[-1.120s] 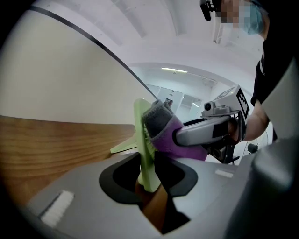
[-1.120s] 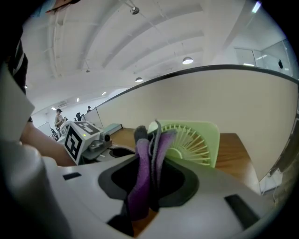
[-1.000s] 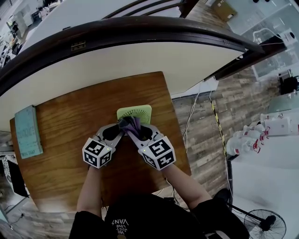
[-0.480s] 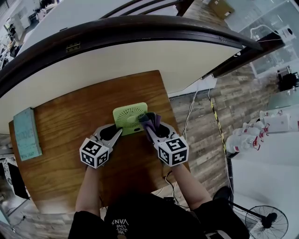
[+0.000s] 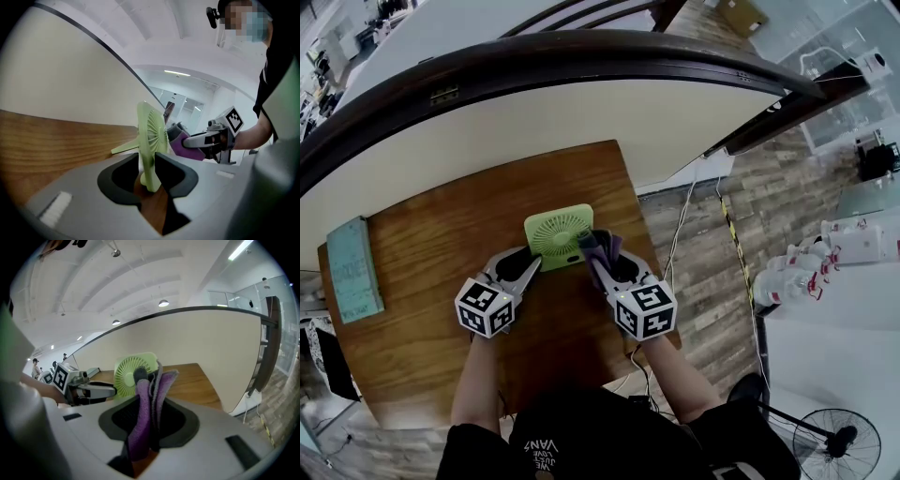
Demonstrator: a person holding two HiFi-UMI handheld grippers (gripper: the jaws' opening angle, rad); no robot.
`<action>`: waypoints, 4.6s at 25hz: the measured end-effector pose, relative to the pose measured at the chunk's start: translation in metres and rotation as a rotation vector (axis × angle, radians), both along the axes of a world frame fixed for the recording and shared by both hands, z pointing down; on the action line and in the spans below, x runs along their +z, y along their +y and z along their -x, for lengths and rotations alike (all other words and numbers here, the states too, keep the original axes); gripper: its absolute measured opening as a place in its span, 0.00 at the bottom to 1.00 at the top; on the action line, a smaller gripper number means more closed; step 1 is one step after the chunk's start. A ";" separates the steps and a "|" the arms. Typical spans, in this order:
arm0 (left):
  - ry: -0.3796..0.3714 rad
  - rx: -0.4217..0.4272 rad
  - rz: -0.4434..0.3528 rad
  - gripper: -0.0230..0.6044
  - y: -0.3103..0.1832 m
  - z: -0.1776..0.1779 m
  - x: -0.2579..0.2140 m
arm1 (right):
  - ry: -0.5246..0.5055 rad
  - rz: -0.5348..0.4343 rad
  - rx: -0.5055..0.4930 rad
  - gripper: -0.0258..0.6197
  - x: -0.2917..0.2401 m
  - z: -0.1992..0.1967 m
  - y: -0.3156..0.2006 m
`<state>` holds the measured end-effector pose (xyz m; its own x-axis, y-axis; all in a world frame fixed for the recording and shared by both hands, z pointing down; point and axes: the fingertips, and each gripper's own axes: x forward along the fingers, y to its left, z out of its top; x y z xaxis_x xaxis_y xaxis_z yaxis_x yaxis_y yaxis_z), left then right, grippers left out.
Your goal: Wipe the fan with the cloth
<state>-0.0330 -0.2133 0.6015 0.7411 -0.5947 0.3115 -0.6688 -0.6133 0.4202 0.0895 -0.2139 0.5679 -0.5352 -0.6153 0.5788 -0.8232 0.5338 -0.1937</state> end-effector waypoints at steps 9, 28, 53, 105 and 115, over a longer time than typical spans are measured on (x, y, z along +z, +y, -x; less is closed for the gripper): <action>0.079 -0.051 -0.031 0.20 -0.009 0.017 -0.020 | -0.004 0.068 -0.198 0.21 0.024 0.064 0.040; 0.020 0.025 -0.055 0.21 -0.027 0.005 -0.031 | 0.025 0.090 -0.243 0.21 0.037 0.078 0.032; -0.014 -0.036 -0.053 0.23 -0.026 0.009 -0.030 | 0.027 0.097 0.076 0.21 0.024 -0.028 0.023; -0.198 -0.284 -0.166 0.05 0.244 -0.023 -0.126 | -0.151 -0.150 0.010 0.21 -0.096 -0.066 0.223; -0.209 -0.272 -0.140 0.05 0.256 -0.029 -0.114 | -0.152 -0.136 -0.001 0.21 -0.088 -0.065 0.239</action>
